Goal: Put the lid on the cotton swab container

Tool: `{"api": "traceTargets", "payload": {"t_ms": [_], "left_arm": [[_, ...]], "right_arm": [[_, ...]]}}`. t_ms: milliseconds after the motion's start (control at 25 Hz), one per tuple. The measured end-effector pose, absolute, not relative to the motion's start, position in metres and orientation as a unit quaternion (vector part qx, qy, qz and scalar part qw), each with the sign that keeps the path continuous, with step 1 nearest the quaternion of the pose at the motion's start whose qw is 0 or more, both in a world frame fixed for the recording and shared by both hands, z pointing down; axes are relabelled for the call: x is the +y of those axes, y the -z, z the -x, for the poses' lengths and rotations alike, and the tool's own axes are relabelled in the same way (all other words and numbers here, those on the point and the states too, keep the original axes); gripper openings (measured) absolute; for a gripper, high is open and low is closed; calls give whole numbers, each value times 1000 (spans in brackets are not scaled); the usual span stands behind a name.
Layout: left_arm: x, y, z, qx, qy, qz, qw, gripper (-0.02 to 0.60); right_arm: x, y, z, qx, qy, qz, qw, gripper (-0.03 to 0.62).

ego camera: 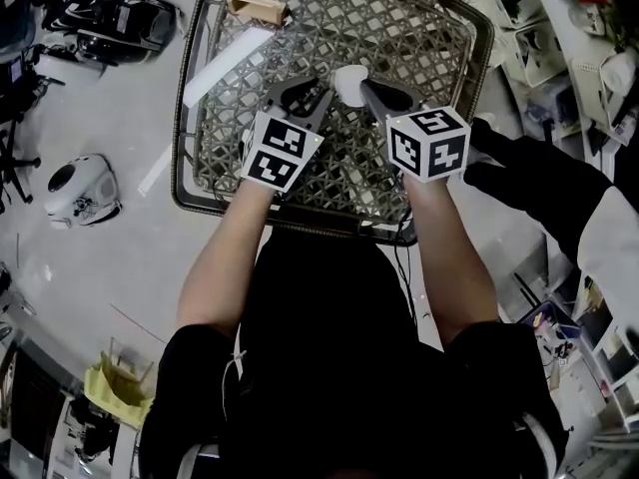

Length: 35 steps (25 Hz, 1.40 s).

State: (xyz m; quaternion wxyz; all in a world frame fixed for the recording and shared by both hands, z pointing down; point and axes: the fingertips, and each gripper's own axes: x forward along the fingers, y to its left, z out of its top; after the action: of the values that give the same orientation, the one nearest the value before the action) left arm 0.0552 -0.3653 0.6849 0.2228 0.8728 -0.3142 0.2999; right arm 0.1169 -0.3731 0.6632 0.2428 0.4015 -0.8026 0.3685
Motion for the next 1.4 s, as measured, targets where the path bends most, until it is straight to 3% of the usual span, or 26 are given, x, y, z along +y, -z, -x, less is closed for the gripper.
{"api": "traceTargets", "payload": {"t_ms": [640, 1040, 1400], "left_arm": [[-356, -654, -54, -333, -297, -863, 236, 84], [-348, -655, -37, -350, -285, -856, 253, 84], [-340, -627, -11, -361, -284, -855, 241, 81]], "right_arm": [[-371, -677, -109, -789, -270, -354, 423, 11], [-373, -680, -109, -784, -265, -337, 449, 12], [-378, -684, -112, -781, -264, -367, 431, 12]]}}
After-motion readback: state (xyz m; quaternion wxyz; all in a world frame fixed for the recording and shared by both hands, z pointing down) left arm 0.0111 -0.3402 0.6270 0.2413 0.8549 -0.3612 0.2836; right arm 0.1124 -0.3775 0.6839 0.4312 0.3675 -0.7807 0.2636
